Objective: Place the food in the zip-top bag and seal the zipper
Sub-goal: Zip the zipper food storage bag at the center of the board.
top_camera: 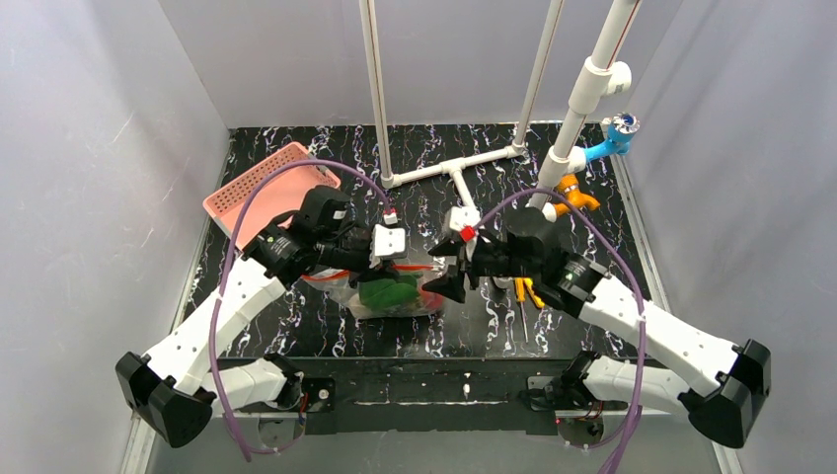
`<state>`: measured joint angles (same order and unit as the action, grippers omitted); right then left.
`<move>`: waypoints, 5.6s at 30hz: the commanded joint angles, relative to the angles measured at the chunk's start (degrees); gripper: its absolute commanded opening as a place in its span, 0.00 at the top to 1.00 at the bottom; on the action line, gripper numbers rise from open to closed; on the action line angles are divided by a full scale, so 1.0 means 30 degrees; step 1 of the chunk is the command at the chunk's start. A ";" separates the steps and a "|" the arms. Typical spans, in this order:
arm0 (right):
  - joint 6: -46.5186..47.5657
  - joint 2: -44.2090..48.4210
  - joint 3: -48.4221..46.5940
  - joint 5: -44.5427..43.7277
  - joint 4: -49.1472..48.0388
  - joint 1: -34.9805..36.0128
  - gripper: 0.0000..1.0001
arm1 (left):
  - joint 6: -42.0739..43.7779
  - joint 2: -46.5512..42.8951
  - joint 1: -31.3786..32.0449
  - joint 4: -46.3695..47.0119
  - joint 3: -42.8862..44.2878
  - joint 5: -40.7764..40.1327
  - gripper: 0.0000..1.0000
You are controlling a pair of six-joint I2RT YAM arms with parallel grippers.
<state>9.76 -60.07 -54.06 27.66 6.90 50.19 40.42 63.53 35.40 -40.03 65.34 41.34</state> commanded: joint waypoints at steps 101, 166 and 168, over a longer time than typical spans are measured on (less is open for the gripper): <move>-0.5069 0.1187 0.3259 0.1988 -0.7041 -0.0677 0.99 | -1.1942 -0.0556 0.0797 0.7289 0.0351 0.3614 0.54; -0.8591 0.4599 0.7800 -0.4583 -1.2372 -0.0087 0.99 | -0.8796 -0.0345 0.0306 -0.0386 0.2162 0.0482 1.00; -0.7688 0.4827 0.7677 -0.4351 -1.1525 -0.0120 0.99 | -0.8535 -0.0913 -0.0038 -0.1170 0.2073 0.0243 1.00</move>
<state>-15.09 -48.58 -30.87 18.94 -24.25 50.33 12.45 65.78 37.87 -35.31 72.34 44.27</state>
